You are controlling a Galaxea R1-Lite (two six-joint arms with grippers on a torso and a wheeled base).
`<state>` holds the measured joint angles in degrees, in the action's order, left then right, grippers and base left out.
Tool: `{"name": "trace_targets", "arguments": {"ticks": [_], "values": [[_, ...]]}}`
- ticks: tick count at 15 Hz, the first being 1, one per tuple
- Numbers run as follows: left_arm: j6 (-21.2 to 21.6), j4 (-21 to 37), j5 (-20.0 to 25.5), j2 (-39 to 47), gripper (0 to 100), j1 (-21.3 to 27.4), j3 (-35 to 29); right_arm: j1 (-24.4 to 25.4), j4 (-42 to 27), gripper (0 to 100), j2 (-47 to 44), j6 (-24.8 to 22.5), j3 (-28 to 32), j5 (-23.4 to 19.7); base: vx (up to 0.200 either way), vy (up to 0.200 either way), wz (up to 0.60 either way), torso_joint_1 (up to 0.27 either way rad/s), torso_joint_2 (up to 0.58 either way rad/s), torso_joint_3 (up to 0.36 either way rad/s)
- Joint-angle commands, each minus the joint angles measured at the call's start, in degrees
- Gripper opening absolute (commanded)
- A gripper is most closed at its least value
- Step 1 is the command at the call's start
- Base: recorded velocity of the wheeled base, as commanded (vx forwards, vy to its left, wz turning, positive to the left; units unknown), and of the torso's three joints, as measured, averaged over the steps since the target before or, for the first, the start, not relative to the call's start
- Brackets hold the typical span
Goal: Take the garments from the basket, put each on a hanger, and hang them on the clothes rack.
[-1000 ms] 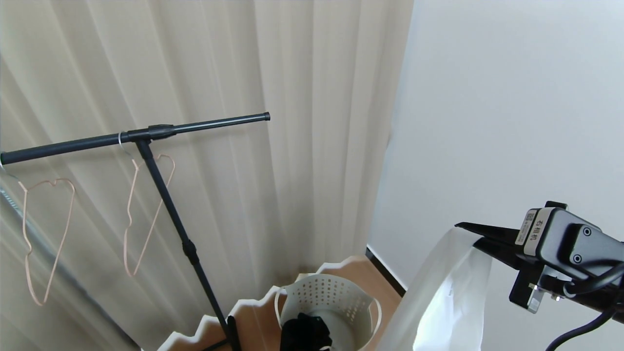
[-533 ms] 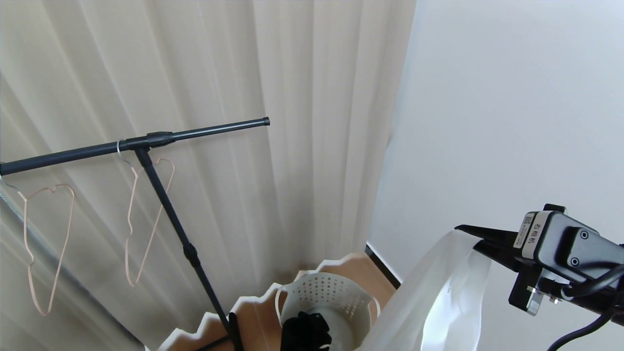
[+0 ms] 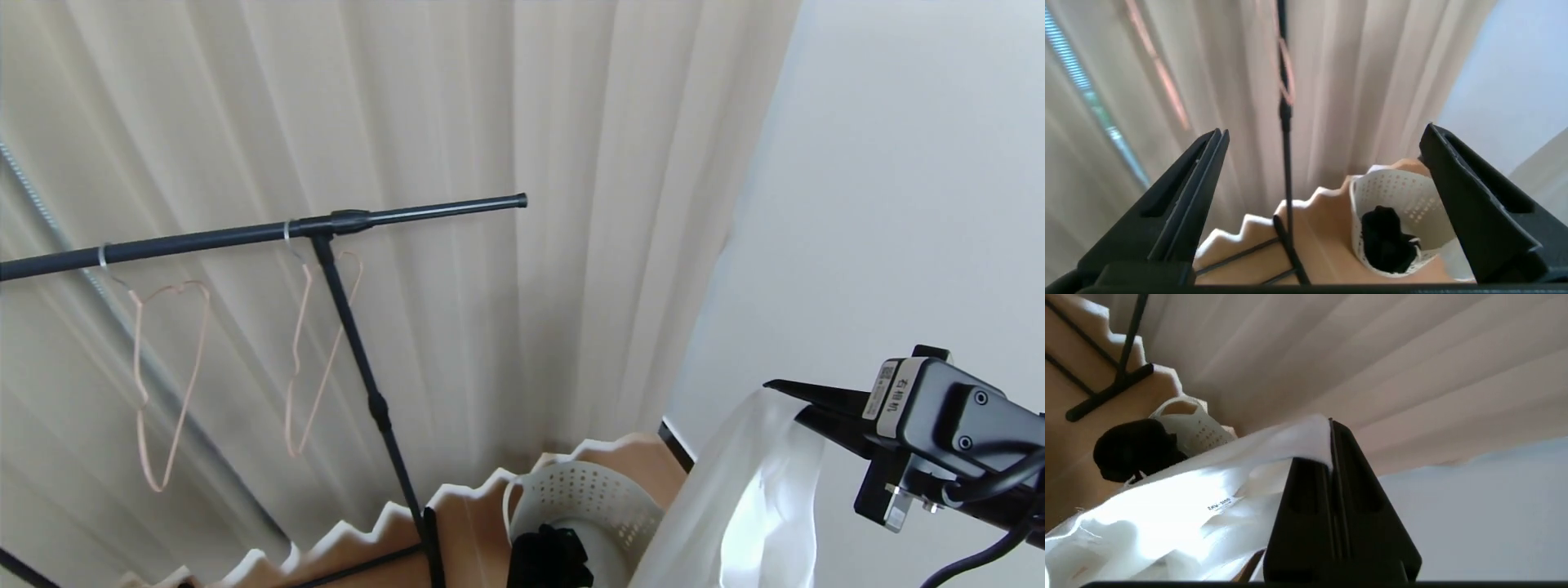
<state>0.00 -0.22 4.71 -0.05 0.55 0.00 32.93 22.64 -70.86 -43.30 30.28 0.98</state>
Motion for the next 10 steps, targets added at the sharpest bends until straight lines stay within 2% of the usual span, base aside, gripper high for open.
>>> {"name": "trace_targets", "arguments": {"ticks": [1, 3, 10], "values": [[0.00, -0.04, 0.04, 0.05, 100, -0.02, 0.00, 0.03, -0.05, 0, 0.02, -0.03, 0.04, -0.01, 0.000, 0.000, 0.60, -0.002, 0.00, -0.007], [0.00, -0.04, 0.04, 0.05, 100, -0.02, 0.00, 0.03, -0.05, 0, 0.02, -0.20, -0.05, -0.01, 0.000, 0.000, 0.00, 0.000, 0.00, 0.000], [0.00, -0.04, 0.13, 0.05, 100, -0.02, 0.00, 0.03, -0.05, 0, 0.02, -0.20, -0.05, -0.10, 0.000, 0.200, 0.00, 0.004, 0.00, 0.001]]}}
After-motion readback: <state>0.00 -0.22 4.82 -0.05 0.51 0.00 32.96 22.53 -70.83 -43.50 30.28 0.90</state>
